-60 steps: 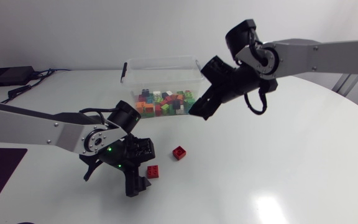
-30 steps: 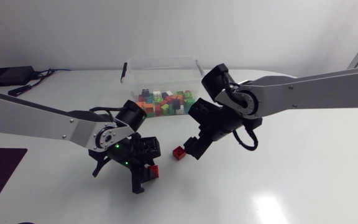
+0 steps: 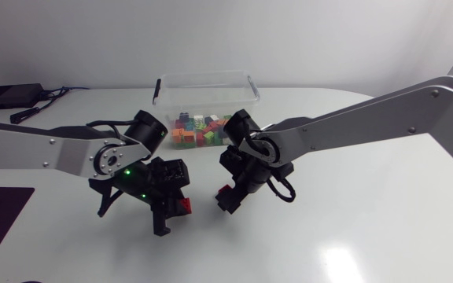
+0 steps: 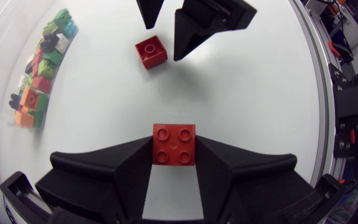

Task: Place the duplo bricks in the container

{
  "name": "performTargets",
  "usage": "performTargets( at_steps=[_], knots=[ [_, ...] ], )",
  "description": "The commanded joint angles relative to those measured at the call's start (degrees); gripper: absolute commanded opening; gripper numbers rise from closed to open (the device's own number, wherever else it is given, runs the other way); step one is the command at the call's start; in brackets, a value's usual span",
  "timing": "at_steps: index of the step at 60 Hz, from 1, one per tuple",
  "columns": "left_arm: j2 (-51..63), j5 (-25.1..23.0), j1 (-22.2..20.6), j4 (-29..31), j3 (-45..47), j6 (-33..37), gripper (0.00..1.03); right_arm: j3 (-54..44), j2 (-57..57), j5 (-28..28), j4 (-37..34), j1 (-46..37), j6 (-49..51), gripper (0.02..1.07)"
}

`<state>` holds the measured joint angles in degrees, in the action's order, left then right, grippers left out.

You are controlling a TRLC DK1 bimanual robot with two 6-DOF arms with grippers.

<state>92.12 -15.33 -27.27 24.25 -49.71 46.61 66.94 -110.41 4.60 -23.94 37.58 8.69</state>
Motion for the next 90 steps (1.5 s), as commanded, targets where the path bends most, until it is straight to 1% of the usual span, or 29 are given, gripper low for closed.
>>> performTargets(
  at_steps=[1, 6, 8, 16, 21, 23, 25, 26, 32, 36, 42, 45, 48, 51, 54, 60, 66, 75, 78, 83, 90],
  knots=[
    [-3.5, -0.9, 1.3, 1.6, 0.0, 1.7, 0.31, 2.8, -2.3, -0.7, 0.4, 0.9, -2.3, 0.93],
    [-5.7, -1.5, 2.7, 2.9, -1.1, 1.7, 0.31, 4.8, -4.2, -2.0, 0.0, 1.4, -3.2, 0.92],
    [-6.2, -1.7, 3.2, 3.3, -1.4, 1.7, 0.31, 5.5, -4.8, -2.1, -0.4, 1.5, -3.4, 0.89],
    [-9.1, -2.7, 5.9, 5.5, -3.9, 1.6, 0.31, 7.8, -7.2, -3.1, -1.5, 2.2, -4.5, 0.7],
    [-10.3, -2.9, 6.8, 6.1, -5.0, 1.5, 0.31, 8.2, -7.7, -3.2, -1.9, 2.2, -4.7, 0.54],
    [-10.6, -2.9, 7.2, 6.1, -5.5, 1.3, 0.31, 8.2, -7.9, -3.3, -1.9, 2.2, -4.7, 0.45],
    [-10.7, -3.0, 7.3, 6.2, -5.9, 1.2, 0.31, 8.5, -8.2, -3.4, -2.2, 2.2, -4.8, 0.39],
    [-10.8, -3.0, 7.4, 6.2, -6.1, 1.2, 0.31, 8.4, -8.2, -3.4, -2.2, 2.1, -4.8, 0.38],
    [-10.7, -3.7, 8.1, 6.0, -7.9, -0.2, 0.31, 8.5, -8.0, -3.5, -3.0, 1.9, -4.8, 0.35],
    [-10.5, -4.2, 8.6, 4.7, -9.3, -1.9, 0.31, 7.8, -6.4, -3.7, -3.0, 1.5, -4.7, 0.34],
    [-9.1, -4.5, 9.3, -0.6, -11.4, -6.4, 0.31, 7.2, -3.8, -4.1, -3.4, 0.7, -4.6, 0.33],
    [-8.2, -4.6, 9.6, -1.8, -12.6, -7.9, 0.31, 7.0, -2.3, -4.1, -3.6, 0.0, -4.6, 0.33],
    [-7.0, -5.2, 10.6, -4.6, -14.1, -10.8, 0.31, 7.0, -0.7, -4.1, -4.1, -0.8, -4.4, 0.33],
    [-5.5, -5.5, 10.7, -5.6, -15.7, -12.1, 0.31, 7.2, 0.7, -3.9, -4.5, -1.8, -4.3, 0.33],
    [-4.0, -5.5, 10.9, -8.6, -16.9, -14.5, 0.31, 7.4, 2.2, -3.8, -4.6, -2.9, -4.3, 0.33],
    [-1.1, -5.4, 11.1, -12.2, -20.0, -18.4, 0.31, 8.6, 4.6, -3.2, -5.9, -4.6, -4.1, 0.33],
    [1.8, -5.4, 11.4, -13.4, -23.8, -21.1, 0.31, 9.8, 7.0, -2.7, -6.1, -5.9, -3.8, 0.33],
    [7.7, -5.3, 12.5, -16.9, -30.0, -25.6, 0.31, 11.6, 9.6, -1.3, -6.2, -7.3, -3.7, 0.33],
    [10.1, -5.1, 13.0, -17.7, -32.6, -27.7, 0.31, 12.3, 10.2, -0.8, -6.2, -7.7, -3.5, 0.34],
    [12.8, -3.3, 13.3, -20.6, -35.5, -30.6, 0.32, 13.6, 10.7, -0.6, -6.2, -8.1, -3.4, 0.34],
    [15.3, -0.1, 12.8, -25.0, -37.5, -32.2, 0.34, 15.1, 11.2, -0.6, -5.8, -8.1, -3.5, 0.34]
  ],
)
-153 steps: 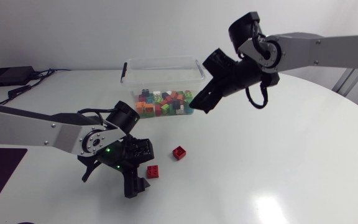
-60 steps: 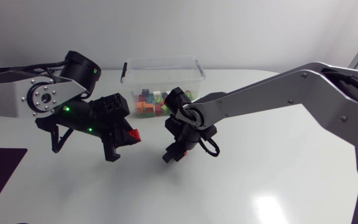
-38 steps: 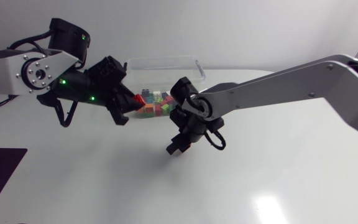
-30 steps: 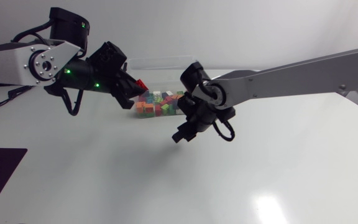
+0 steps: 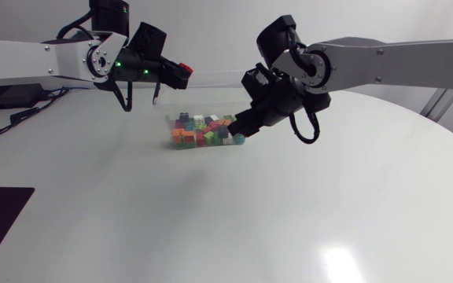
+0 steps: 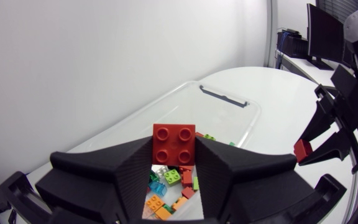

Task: Place the duplo bricks in the container

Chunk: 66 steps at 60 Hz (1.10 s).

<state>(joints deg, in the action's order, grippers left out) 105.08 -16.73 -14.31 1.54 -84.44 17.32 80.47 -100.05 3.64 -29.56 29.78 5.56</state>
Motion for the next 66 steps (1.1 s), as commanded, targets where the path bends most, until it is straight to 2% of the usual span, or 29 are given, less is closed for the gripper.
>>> performTargets(
  at_steps=[1, 4, 6, 7, 11, 12, 24, 37, 53, 66],
  knots=[
    [2.9, 1.9, -0.3, -2.9, -3.1, -3.2, 0.34, 1.8, 0.9, 0.4, -0.1, -0.3, -0.3, 0.34],
    [4.2, 3.6, -0.5, -4.5, -4.1, -3.8, 0.38, 2.6, 0.8, 0.5, -0.1, -0.3, -0.3, 0.34],
    [5.6, 5.6, -1.0, -5.7, -5.1, -4.3, 0.46, 3.0, 0.9, 0.4, 0.2, -0.3, -0.1, 0.34],
    [6.3, 6.5, -1.1, -6.3, -5.6, -4.4, 0.52, 3.1, 0.9, 0.4, 0.2, -0.3, -0.1, 0.34],
    [8.7, 11.8, -1.6, -8.0, -7.5, -4.8, 0.95, 3.7, 1.2, 0.3, 1.3, -0.3, 0.5, 0.34],
    [9.0, 12.2, -1.8, -8.1, -7.8, -4.8, 0.99, 3.7, 1.3, 0.2, 1.7, -0.4, 0.5, 0.34],
    [7.7, 16.3, -2.7, -9.1, -6.2, -4.9, 0.99, 7.4, 0.0, 0.0, 5.2, -1.1, 1.2, 0.34],
    [-2.2, 16.7, 0.9, -5.7, -0.5, -7.4, 0.99, 11.8, -4.8, 0.6, 10.1, -2.5, 2.8, 0.34],
    [-14.7, 12.2, 3.7, -3.7, 8.9, -7.7, 0.99, 17.2, -10.7, 1.2, 14.8, -3.5, 3.2, 0.35],
    [-24.6, 10.7, 4.0, -8.3, 20.4, -9.1, 0.99, 18.9, -14.3, 0.9, 21.6, -2.4, 4.5, 0.35]
  ],
)
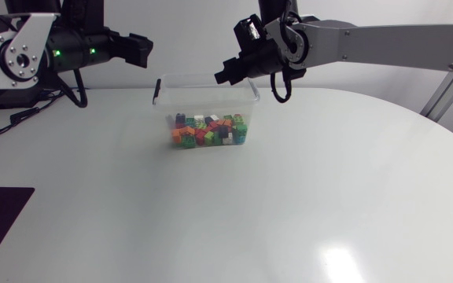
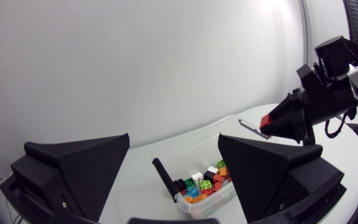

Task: Place the duplo bricks in the container

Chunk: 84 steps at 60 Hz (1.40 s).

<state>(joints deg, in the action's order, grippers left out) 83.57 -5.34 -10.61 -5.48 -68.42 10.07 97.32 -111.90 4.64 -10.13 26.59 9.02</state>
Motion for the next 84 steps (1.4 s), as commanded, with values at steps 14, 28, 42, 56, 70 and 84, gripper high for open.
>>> performTargets(
  at_steps=[14, 28, 42, 56, 70, 84],
  knots=[
    [-9.4, -1.9, 0.9, -2.6, 11.6, -1.8, 0.99, 7.8, -10.3, -1.7, 7.7, 2.4, 3.4, 0.4],
    [-14.8, -2.3, 2.3, -3.3, 16.7, -1.3, 0.99, 9.5, -13.1, -6.6, 9.5, 2.9, 4.6, 1.03],
    [-20.4, -2.3, 5.6, -4.1, 23.0, 0.7, 0.99, -6.1, -0.7, -11.9, 17.4, 1.6, 5.7, 1.03],
    [-27.4, -2.3, 8.5, -5.4, 30.2, 2.3, 0.99, -23.8, 13.5, -14.2, 25.0, -1.5, 9.2, 1.03],
    [-35.1, -2.2, 11.6, -10.5, 38.5, 0.0, 0.99, -39.5, 26.6, -14.9, 27.8, -6.1, 12.3, 1.03],
    [-40.4, -2.2, 13.2, -10.9, 43.6, -0.6, 0.99, -53.4, 38.8, -16.2, 32.5, -11.3, 13.7, 1.03]
  ],
)
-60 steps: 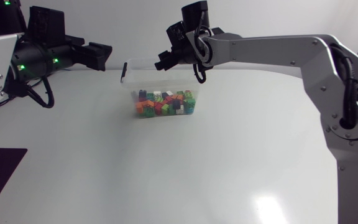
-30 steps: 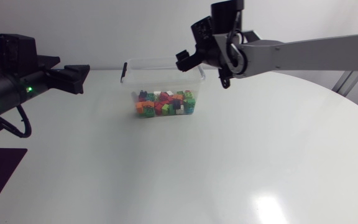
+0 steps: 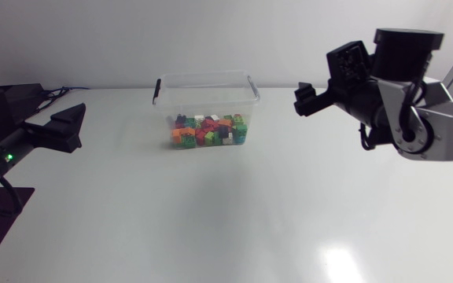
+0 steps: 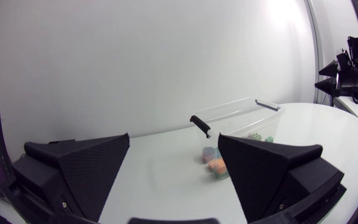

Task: Place the duplo bricks in the container

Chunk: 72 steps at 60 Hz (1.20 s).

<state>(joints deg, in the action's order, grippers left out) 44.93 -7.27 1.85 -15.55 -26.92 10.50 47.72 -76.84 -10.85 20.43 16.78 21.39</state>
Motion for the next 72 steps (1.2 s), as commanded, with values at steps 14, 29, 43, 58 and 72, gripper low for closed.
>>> performTargets(
  at_steps=[14, 29, 43, 58, 72],
  knots=[
    [-7.8, -0.3, 0.7, 1.1, 5.0, -1.8, 0.99, -13.2, 15.3, -0.8, 2.1, -6.1, 1.3, 1.03],
    [-13.8, -0.3, 0.8, 4.5, 7.9, -1.7, 0.99, -22.5, 26.7, -0.7, 2.1, -10.9, 2.4, 1.03],
    [-18.4, -0.3, 1.0, 8.3, 10.0, -1.8, 0.99, -30.3, 39.5, 0.4, 0.8, -15.7, 1.6, 1.03],
    [-24.0, 0.1, 1.4, 11.3, 12.6, -2.3, 0.99, -34.2, 49.8, 1.4, -4.8, -17.5, -0.3, 1.03],
    [-29.9, 2.1, 0.5, 12.5, 16.6, -4.6, 0.99, -38.0, 57.4, 4.0, -9.2, -17.3, -6.2, 1.03]
  ],
)
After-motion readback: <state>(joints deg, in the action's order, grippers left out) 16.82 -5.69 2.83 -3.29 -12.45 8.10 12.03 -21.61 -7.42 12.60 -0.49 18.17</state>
